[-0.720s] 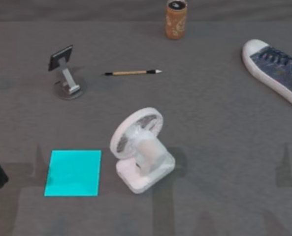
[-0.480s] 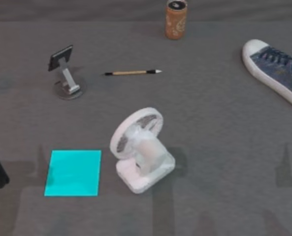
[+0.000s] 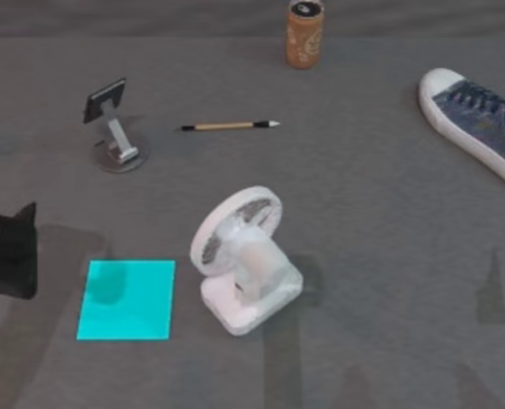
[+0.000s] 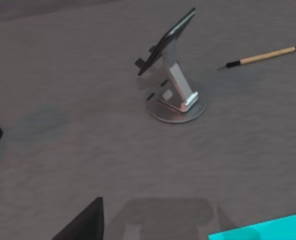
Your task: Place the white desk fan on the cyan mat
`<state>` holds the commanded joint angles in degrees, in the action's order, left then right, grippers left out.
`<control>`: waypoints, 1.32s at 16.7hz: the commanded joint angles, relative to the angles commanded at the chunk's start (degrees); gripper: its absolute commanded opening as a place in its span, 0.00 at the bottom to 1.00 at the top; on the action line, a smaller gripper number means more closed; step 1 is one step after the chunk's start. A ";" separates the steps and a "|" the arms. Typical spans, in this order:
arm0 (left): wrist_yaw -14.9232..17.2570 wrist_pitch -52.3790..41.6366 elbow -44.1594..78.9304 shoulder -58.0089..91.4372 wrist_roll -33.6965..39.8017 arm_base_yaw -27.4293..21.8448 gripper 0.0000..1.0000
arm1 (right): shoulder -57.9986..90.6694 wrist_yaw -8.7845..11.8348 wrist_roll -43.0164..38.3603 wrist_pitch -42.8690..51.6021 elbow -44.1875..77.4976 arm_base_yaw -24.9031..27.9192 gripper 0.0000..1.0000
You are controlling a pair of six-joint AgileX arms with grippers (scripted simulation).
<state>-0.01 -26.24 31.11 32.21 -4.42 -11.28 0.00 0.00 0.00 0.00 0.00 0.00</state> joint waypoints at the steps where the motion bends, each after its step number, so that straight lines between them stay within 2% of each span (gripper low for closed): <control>1: -0.01 -3.99 5.71 5.88 -0.62 -1.79 1.00 | 0.00 0.00 0.00 0.00 0.00 0.00 1.00; 9: 0.02 -35.41 54.29 55.14 -5.58 -16.43 1.00 | 0.00 0.00 0.00 0.00 0.00 0.00 1.00; 13: 0.03 -48.53 73.18 74.44 -7.64 -22.30 1.00 | 0.00 0.00 0.00 0.00 0.00 0.00 1.00; 17: 0.04 -57.41 83.66 86.12 -8.98 -26.00 1.00 | 0.00 0.00 0.00 0.00 0.00 0.00 1.00; 22: 0.05 -59.66 85.88 88.85 -9.31 -26.91 1.00 | 0.00 0.00 0.00 0.00 0.00 0.00 1.00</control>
<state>0.04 -85.90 116.98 121.06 -13.73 -38.19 0.00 0.00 0.00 0.00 0.00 0.00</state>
